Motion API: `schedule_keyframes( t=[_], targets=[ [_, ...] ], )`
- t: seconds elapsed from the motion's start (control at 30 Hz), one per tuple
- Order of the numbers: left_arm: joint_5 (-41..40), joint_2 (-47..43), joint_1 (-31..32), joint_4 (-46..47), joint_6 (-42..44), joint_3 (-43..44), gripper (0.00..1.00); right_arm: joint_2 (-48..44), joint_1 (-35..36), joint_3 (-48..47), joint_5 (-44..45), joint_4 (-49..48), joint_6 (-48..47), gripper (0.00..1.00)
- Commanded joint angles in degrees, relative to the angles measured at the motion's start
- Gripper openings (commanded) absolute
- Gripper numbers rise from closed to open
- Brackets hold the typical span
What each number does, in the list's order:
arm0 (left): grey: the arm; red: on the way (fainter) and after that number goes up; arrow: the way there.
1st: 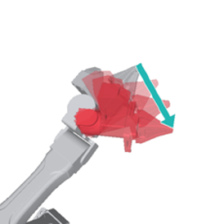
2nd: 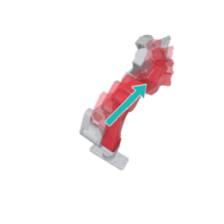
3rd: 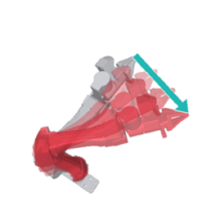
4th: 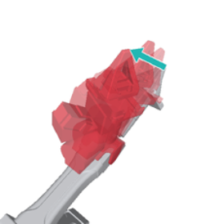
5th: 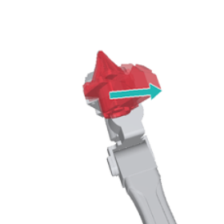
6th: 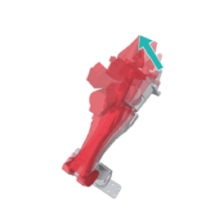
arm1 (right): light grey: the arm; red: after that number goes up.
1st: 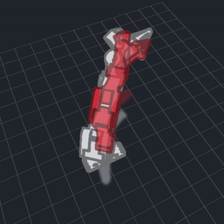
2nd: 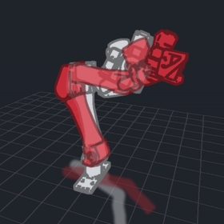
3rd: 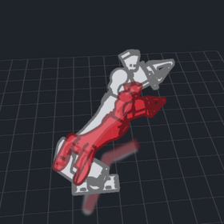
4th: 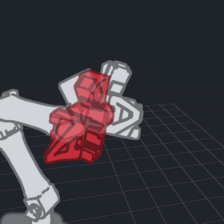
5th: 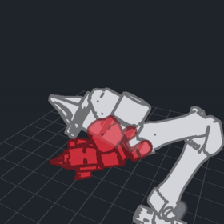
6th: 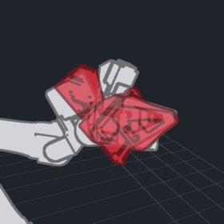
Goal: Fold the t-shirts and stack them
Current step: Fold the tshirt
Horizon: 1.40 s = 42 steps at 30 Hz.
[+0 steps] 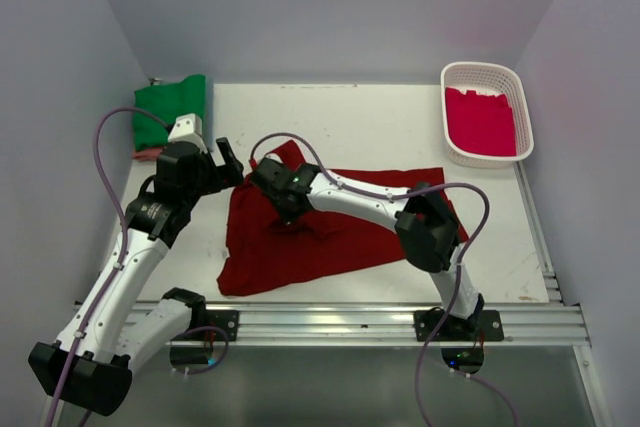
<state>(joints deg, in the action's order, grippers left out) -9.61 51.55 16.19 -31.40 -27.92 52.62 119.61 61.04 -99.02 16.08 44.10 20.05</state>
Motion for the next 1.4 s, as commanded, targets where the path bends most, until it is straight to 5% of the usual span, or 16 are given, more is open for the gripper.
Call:
schedule_keyframes(
  t=[0.0,0.47,0.73,0.9,1.0,1.1,1.3,1.37],
  targets=[
    [-0.2,-0.8,0.1,-0.4,0.8,1.8,1.00,-1.4,-3.6,-3.6,1.9,0.8,-0.5,0.00],
    [-0.1,0.2,0.1,-0.8,1.3,2.0,1.00,3.6,-11.8,-4.8,0.7,-0.9,-0.2,0.00],
    [3.3,0.5,0.1,-0.8,1.9,2.1,1.00,3.4,-11.9,-3.5,0.5,-1.0,1.6,0.44],
    [13.5,0.8,0.1,0.4,4.4,0.6,1.00,-0.3,-11.9,-1.3,5.4,-1.0,3.3,0.49],
    [21.8,0.7,0.4,1.1,4.9,-2.4,0.91,-4.4,-11.9,0.5,12.0,-0.6,5.2,0.51],
    [24.8,0.0,3.4,0.6,3.4,-5.9,0.69,-9.6,-12.1,4.0,17.3,-0.6,7.6,0.49],
    [22.7,-0.5,12.0,0.5,-3.4,-17.0,0.04,-20.6,-13.7,14.2,19.5,-3.8,10.5,0.39],
    [22.2,0.0,12.6,1.4,-5.5,-18.0,0.00,-22.7,-14.2,17.0,18.8,-5.3,11.1,0.36]
  ],
)
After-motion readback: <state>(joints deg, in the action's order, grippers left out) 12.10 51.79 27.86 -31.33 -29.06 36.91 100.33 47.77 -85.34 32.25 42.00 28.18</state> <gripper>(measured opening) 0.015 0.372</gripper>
